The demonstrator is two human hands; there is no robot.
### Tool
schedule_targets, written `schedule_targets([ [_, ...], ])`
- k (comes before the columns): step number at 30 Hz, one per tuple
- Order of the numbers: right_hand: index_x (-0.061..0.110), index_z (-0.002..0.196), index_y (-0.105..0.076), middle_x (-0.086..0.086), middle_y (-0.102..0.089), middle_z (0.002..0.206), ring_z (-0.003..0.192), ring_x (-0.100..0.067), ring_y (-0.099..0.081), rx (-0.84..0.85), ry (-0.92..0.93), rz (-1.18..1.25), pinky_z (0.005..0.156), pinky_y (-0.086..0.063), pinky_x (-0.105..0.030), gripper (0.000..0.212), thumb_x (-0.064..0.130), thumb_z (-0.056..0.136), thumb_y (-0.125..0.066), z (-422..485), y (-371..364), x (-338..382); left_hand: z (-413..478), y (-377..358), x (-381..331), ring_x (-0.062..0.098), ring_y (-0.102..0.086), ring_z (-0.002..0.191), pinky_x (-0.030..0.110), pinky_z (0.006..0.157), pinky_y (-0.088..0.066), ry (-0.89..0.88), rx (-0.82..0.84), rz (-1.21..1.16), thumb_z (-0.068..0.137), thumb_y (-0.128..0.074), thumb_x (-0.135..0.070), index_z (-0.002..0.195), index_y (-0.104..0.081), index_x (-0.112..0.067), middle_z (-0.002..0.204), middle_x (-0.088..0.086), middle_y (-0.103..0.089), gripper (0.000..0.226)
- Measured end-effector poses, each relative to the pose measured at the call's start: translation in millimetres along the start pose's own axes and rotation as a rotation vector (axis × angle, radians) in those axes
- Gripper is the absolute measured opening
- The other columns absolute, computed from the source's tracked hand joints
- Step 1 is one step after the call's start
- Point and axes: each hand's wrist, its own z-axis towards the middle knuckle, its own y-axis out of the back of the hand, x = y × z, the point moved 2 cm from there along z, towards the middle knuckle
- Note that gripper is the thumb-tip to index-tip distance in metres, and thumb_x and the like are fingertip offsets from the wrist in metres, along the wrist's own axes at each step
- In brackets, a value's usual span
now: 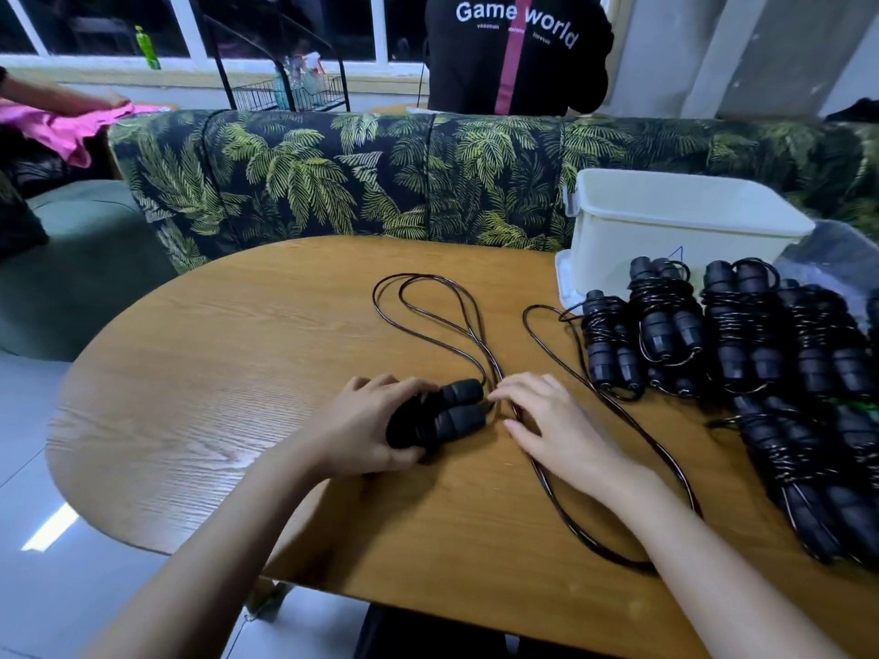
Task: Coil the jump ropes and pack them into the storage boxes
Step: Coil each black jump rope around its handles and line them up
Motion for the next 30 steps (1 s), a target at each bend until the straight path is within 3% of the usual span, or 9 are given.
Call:
schedule_targets([
  [3,0.034,0.140,-0.049,0.020,-0.043,0.143,0.131,-0.003,-0.034,0.051,0.038,-0.044,0.109,-0.032,-0.028,0.044,0.022,0.098,-0.056,0,-6,7,-3,-7,2,0.012,-0.046,0.117,0.040,0.099,-0.041,-0.001,-0.032,-0.008,0.070,-0.055,-0.067,0.146,-0.035,-0.037,0.129,-0.011,-0.056,0.084],
  [5,0.034,0.142,-0.045,0.018,-0.040,0.145,0.131,-0.005,-0.034,0.007,0.010,-0.082,0.107,-0.034,-0.027,0.045,0.024,0.099,-0.055,0,-5,6,-4,-12,3,0.013,-0.048,0.112,0.040,0.091,-0.047,-0.012,-0.076,-0.029,0.070,-0.057,-0.061,0.143,-0.037,-0.038,0.129,-0.011,-0.058,0.079],
  [8,0.027,0.140,-0.040,0.010,-0.046,0.134,0.120,-0.010,-0.045,-0.071,-0.181,-0.184,0.088,-0.045,-0.021,0.046,0.036,0.097,-0.055,-1,1,1,-8,-11,10,0.018,-0.052,0.105,0.038,0.082,-0.051,0.029,-0.171,-0.027,0.067,-0.058,-0.055,0.136,-0.043,-0.037,0.123,-0.009,-0.062,0.074],
  [11,0.021,0.134,-0.041,0.002,-0.059,0.118,0.100,-0.015,-0.058,-0.072,-0.311,-0.225,0.071,-0.048,-0.025,0.038,0.022,0.098,-0.054,0,2,-3,-18,-5,25,0.023,-0.055,0.098,0.038,0.080,-0.053,0.126,-0.286,0.011,0.063,-0.056,-0.055,0.131,-0.053,-0.030,0.118,-0.006,-0.066,0.072],
  [14,0.017,0.135,-0.047,0.001,-0.058,0.109,0.090,-0.017,-0.057,-0.160,-0.389,-0.029,0.071,-0.043,-0.027,0.039,0.009,0.098,-0.052,10,5,-10,-29,0,41,0.027,-0.058,0.088,0.038,0.074,-0.054,0.215,-0.362,0.028,0.061,-0.055,-0.055,0.122,-0.061,-0.026,0.109,-0.005,-0.069,0.068],
  [17,0.009,0.130,-0.059,-0.002,-0.052,0.102,0.086,-0.017,-0.052,-0.388,-0.437,0.260,0.075,-0.039,-0.026,0.035,0.002,0.097,-0.049,20,14,-18,-34,2,54,0.032,-0.059,0.087,0.041,0.072,-0.054,0.317,-0.388,0.044,0.058,-0.053,-0.056,0.120,-0.060,-0.025,0.105,-0.002,-0.070,0.069],
  [21,0.013,0.125,-0.062,-0.008,-0.059,0.102,0.088,-0.026,-0.057,-0.595,-0.425,0.514,0.087,-0.051,-0.046,0.034,0.000,0.097,-0.048,26,21,-26,-37,1,63,0.033,-0.057,0.090,0.044,0.075,-0.052,0.402,-0.409,-0.011,0.057,-0.052,-0.054,0.118,-0.052,-0.034,0.104,0.000,-0.068,0.065],
  [26,0.018,0.128,-0.061,-0.012,-0.065,0.112,0.089,-0.017,-0.053,-0.693,-0.399,0.642,0.084,-0.048,-0.041,0.036,0.001,0.098,-0.048,26,26,-30,-37,2,65,0.030,-0.056,0.099,0.042,0.079,-0.052,0.421,-0.380,-0.023,0.058,-0.053,-0.056,0.125,-0.054,-0.029,0.113,0.000,-0.067,0.072],
  [30,0.016,0.128,-0.060,-0.011,-0.063,0.108,0.089,-0.020,-0.055,-0.775,-0.387,0.603,0.085,-0.046,-0.039,0.035,0.001,0.098,-0.049,23,30,-34,-40,4,62,0.026,-0.052,0.100,0.039,0.080,-0.049,0.417,-0.361,-0.039,0.065,-0.068,-0.043,0.129,-0.053,-0.028,0.115,-0.001,-0.067,0.067],
])
